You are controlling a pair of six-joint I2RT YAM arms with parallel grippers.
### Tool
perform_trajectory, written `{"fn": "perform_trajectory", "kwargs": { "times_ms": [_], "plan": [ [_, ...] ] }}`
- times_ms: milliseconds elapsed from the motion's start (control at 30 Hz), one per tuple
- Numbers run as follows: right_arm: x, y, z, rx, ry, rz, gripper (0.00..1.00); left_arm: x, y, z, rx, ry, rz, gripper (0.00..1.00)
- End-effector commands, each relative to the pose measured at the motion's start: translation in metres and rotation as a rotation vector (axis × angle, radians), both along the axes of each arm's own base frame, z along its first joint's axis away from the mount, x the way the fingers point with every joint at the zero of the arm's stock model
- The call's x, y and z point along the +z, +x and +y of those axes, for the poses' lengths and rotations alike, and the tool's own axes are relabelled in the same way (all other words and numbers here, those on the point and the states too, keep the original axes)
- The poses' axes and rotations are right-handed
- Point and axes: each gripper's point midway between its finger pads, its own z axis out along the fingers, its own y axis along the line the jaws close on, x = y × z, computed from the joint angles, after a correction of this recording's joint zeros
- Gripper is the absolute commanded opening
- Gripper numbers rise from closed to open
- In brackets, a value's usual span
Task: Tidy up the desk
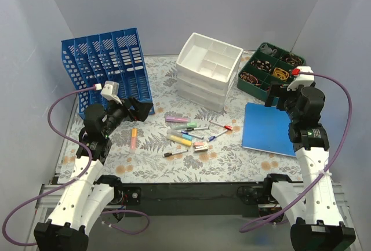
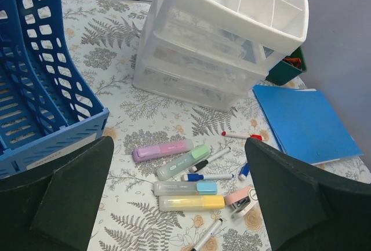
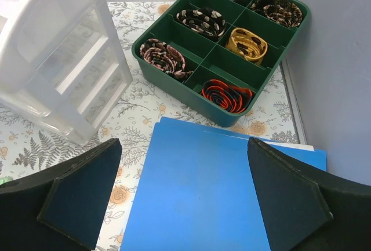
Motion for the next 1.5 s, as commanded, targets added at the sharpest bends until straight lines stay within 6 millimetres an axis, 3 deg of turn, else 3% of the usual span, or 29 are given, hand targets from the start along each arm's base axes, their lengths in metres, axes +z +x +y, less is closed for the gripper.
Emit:
{"fn": "perform_trajectory", "kwargs": {
  "times_ms": [0, 200, 267, 367, 433, 467, 500, 533, 633, 667, 733, 867, 967, 1033, 1067, 1100, 1133, 1200, 1267, 1400, 1467],
  "plan": [
    [0.029, 0.005, 0.003, 0.023, -0.003, -0.072, 0.99, 0.012, -0.004, -0.002, -0.020, 0.003, -0.047, 0.98],
    [0.030, 0.006, 0.022, 0.160, -0.044, -0.070, 0.99, 0.012, -0.006, -0.010, -0.072, -0.015, -0.039, 0.98],
    [0.031, 0.000, 0.031, 0.255, -0.129, -0.094, 0.99, 0.011, -0.006, -0.010, -0.072, -0.020, -0.034, 0.98],
    [0.024, -0.020, 0.071, 0.575, -0.251, -0.137, 0.98, 0.009, -0.007, -0.015, -0.093, -0.044, -0.012, 0.98],
    [0.030, -0.027, 0.083, 0.667, -0.283, -0.143, 0.98, 0.012, -0.005, -0.020, -0.117, -0.071, -0.014, 0.98],
    [0.026, -0.026, 0.086, 0.718, -0.320, -0.131, 0.98, 0.012, -0.007, -0.025, -0.142, -0.105, 0.016, 0.98],
    [0.021, -0.037, 0.100, 0.822, -0.300, -0.112, 0.98, 0.011, -0.007, -0.027, -0.153, -0.124, 0.035, 0.98],
    [0.032, -0.040, 0.106, 0.869, -0.304, -0.134, 0.98, 0.011, -0.007, -0.030, -0.163, -0.146, 0.051, 0.98],
    [0.041, -0.036, 0.122, 0.972, -0.216, -0.109, 0.98, 0.014, -0.011, -0.042, -0.224, -0.244, 0.120, 0.98],
    [0.046, -0.039, 0.137, 1.026, -0.200, -0.109, 0.98, 0.014, -0.013, -0.050, -0.254, -0.264, 0.141, 0.98],
    [0.042, -0.028, 0.148, 1.044, -0.169, -0.057, 0.98, 0.021, -0.016, -0.060, -0.278, -0.316, 0.162, 0.98],
    [0.045, -0.012, 0.190, 1.055, -0.224, -0.006, 0.98, 0.026, -0.027, -0.088, -0.348, -0.396, 0.215, 0.98],
    [0.038, 0.006, 0.206, 1.033, -0.236, 0.045, 0.98, 0.027, -0.026, -0.102, -0.365, -0.459, 0.253, 0.98],
    [0.048, 0.019, 0.212, 1.007, -0.249, 0.034, 0.98, 0.028, -0.022, -0.108, -0.364, -0.499, 0.267, 0.98],
    [0.037, 0.033, 0.217, 0.978, -0.245, 0.082, 0.98, 0.027, -0.022, -0.112, -0.372, -0.511, 0.273, 0.98],
    [0.044, 0.042, 0.219, 0.958, -0.246, 0.074, 0.95, 0.026, -0.021, -0.113, -0.373, -0.523, 0.277, 0.98],
    [0.032, 0.055, 0.225, 0.946, -0.244, 0.115, 0.92, 0.027, -0.019, -0.116, -0.380, -0.541, 0.282, 0.98],
    [0.032, 0.068, 0.227, 0.919, -0.235, 0.137, 0.83, 0.025, -0.017, -0.119, -0.384, -0.549, 0.291, 0.98],
    [0.019, 0.081, 0.229, 0.903, -0.242, 0.177, 0.78, 0.021, -0.014, -0.121, -0.384, -0.550, 0.298, 0.98],
    [0.006, 0.095, 0.228, 0.875, -0.259, 0.233, 0.51, 0.016, -0.011, -0.123, -0.380, -0.545, 0.303, 0.98],
    [0.001, 0.099, 0.233, 0.884, -0.253, 0.260, 0.46, 0.014, -0.009, -0.124, -0.383, -0.543, 0.310, 0.98]
  ]
}}
